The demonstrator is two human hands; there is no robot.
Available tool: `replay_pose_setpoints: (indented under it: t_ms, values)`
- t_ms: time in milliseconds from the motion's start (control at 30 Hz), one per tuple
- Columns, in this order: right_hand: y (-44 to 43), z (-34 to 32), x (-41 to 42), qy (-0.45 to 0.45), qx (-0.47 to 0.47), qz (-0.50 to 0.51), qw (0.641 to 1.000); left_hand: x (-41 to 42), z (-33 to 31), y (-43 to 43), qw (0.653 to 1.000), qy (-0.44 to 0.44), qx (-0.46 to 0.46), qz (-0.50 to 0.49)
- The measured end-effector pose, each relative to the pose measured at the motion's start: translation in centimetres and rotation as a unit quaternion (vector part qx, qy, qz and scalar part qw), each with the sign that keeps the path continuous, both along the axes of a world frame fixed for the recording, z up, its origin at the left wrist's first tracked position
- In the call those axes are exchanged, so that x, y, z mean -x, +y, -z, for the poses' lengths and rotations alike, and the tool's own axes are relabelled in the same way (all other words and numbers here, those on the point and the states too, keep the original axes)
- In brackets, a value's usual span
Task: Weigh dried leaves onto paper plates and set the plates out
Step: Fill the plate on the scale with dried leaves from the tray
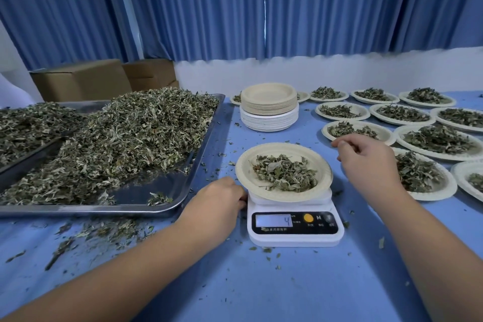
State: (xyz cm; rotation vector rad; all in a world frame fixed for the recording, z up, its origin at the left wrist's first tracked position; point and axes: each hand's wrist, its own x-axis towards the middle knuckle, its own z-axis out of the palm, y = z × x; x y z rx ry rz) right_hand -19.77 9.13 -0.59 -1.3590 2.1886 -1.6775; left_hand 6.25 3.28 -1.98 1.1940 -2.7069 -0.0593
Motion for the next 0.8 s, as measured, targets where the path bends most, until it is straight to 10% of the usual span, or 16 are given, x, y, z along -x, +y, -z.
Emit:
replay_pose_setpoints:
  t_ms: [333, 600, 800]
  values:
    - [0.1, -0.3, -0.2, -0.002, 0.003, -0.002, 1.000, -1.7, -2.5, 1.0, 0.999, -0.014, 0.022, -0.020]
    - [0.5, -0.1, -0.2, -0.001, -0.015, -0.004, 1.000, 0.8, -7.8, 0.5, 0.969, 0.237, 0.063, 0.018]
    - [0.7, -0.2, -0.1, -0.005, -0.014, 0.002, 1.000, 3.0, -7.3, -0.7, 0.971, 0.231, -0.017, 0.068]
